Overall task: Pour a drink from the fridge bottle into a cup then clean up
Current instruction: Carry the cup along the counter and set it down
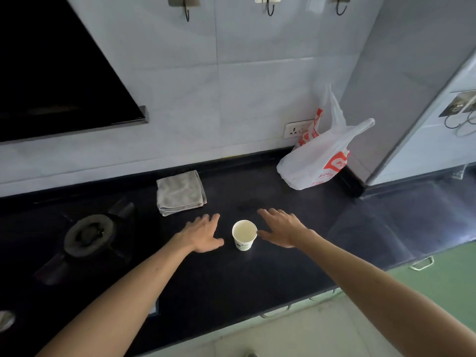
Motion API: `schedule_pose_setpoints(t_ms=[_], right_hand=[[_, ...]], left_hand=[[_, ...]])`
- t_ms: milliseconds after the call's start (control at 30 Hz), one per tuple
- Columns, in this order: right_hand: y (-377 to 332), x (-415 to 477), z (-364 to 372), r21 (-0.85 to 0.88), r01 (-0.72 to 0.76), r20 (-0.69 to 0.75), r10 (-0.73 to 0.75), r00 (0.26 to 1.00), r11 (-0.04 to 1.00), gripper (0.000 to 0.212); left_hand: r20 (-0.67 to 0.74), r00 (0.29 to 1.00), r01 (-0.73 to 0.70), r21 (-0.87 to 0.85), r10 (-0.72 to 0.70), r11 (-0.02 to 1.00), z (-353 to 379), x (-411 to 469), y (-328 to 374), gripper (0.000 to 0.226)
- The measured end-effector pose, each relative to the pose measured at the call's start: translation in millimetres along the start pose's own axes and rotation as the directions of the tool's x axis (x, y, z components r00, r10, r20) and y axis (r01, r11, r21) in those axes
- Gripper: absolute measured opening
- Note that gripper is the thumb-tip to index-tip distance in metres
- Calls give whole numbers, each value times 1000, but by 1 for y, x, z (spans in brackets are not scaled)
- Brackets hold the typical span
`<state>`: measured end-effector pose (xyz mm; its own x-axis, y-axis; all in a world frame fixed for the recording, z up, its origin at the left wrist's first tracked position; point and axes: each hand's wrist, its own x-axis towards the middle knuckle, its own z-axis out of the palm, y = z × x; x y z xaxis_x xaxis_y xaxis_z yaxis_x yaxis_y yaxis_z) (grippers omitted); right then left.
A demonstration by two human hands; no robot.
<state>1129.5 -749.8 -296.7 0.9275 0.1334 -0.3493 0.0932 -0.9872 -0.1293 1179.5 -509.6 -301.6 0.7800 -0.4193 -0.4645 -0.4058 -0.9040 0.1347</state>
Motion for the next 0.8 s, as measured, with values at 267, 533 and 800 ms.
schedule_pose_setpoints(t_ms=[267,533,800], right_hand=[[8,21,39,216,119,-36,-114,993,969,84],[4,34,81,418,193,-135,-150,979,888,90],[-2,38,91,605,189,-245,-45,968,774,75]], left_hand=[[24,999,43,-62,-42,997,33,18,3,80],[-18,997,76,-97,-78,992,52,28,7,73],[-47,970,179,-533,-240,827,57,23,12,51]])
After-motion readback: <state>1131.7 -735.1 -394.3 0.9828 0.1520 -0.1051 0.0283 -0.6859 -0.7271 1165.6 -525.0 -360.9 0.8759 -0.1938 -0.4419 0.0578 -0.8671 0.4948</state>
